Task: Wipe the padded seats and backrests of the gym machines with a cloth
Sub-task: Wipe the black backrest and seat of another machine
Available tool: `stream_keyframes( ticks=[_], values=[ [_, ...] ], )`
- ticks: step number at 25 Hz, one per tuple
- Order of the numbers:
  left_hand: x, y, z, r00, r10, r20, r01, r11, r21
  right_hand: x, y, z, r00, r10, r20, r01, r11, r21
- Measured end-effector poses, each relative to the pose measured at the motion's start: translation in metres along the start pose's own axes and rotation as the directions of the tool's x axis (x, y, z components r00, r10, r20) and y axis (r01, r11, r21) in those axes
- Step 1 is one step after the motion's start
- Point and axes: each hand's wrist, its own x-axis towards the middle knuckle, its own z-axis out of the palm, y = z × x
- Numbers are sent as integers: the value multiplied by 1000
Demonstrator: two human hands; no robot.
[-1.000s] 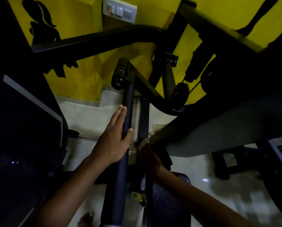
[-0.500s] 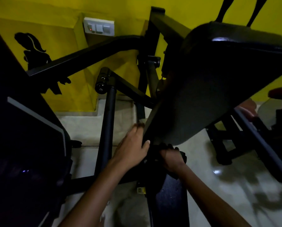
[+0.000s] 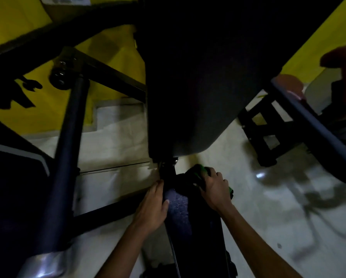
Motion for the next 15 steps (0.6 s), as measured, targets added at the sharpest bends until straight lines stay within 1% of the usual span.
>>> stream_keyframes(
  ticks=[4, 6, 8, 9, 12, 14, 15],
  values=[
    [29, -29, 40, 999, 41, 20, -42, 999, 6, 11, 6, 46, 992, 110, -67, -107, 993, 44],
    [40, -44, 56, 997, 62, 53, -64, 997, 47, 14, 8, 66, 985, 98, -141, -90, 994, 60],
    [46, -57, 66, 990, 122, 65, -128, 987, 96, 7, 13, 79, 972, 75, -222, -60, 996, 73],
    [46, -62, 69, 987, 147, 70, -154, 981, 120, -4, 15, 84, 969, 73, -234, -57, 996, 73],
    [43, -70, 70, 978, 201, 53, -207, 964, 169, -51, 14, 93, 975, 84, -204, -72, 995, 68],
    [43, -70, 69, 980, 190, 64, -198, 968, 152, -69, 12, 97, 982, 77, -171, -65, 995, 71],
    [44, -70, 69, 981, 184, 65, -192, 970, 151, -69, 12, 95, 982, 65, -176, -55, 997, 59]
  ],
)
